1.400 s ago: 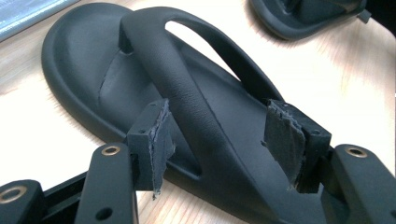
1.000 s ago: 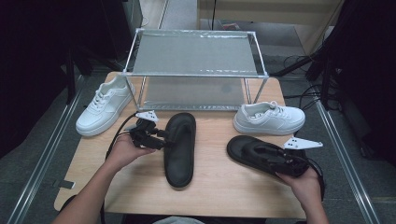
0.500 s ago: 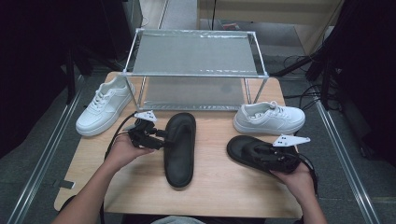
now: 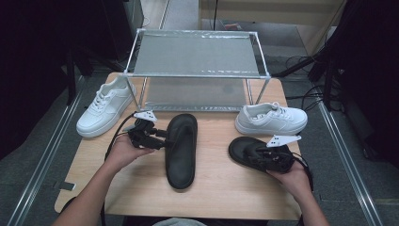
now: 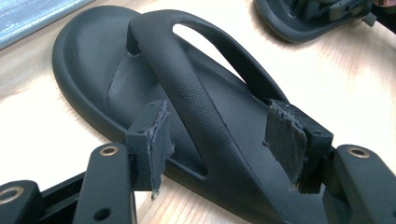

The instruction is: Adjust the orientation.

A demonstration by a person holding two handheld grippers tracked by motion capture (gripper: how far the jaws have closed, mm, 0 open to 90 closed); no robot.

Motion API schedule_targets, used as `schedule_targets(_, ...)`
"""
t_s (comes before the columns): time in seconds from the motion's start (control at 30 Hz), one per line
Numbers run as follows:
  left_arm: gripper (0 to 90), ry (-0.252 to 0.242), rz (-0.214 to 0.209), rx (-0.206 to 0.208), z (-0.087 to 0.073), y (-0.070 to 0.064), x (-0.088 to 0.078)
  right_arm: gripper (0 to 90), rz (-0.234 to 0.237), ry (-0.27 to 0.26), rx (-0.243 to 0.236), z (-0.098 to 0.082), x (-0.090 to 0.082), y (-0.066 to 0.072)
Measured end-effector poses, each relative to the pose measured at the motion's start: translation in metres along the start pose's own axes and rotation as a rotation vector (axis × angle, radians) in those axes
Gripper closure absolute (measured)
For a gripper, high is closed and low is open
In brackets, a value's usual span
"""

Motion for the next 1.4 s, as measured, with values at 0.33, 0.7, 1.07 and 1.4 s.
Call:
schedule_targets(0.33,40.2,-0.006,0.005,-0.011,-0.001,0.004,-0.002,75.9,0.019,-0.013,0.065,0.004,-0.002,0.001)
schedule_targets(0.7,40.3,-0.006,0.012,-0.011,-0.001,0.005,-0.002,76.1,0.019,-0.044,0.097,0.023,0.000,0.024)
schedule_targets(1.07,40.3,-0.010,0.011,-0.009,-0.001,0.004,-0.003,77.1,0.001,-0.047,0.107,0.053,0.009,0.045)
schedule_targets(1.4,40.3,-0.013,0.014,0.000,-0.001,0.003,-0.003,76.9,0.022,-0.057,0.124,0.074,0.029,0.049)
Point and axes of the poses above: each handheld gripper's, and its own axes: x roughly forward along the jaws, z roughly out of its top, y roughly to its left, the point moved 1 cm from there along x, roughly forward along the jaws, and after that the axes turned 10 degrees about z, right-handed, at the moved point
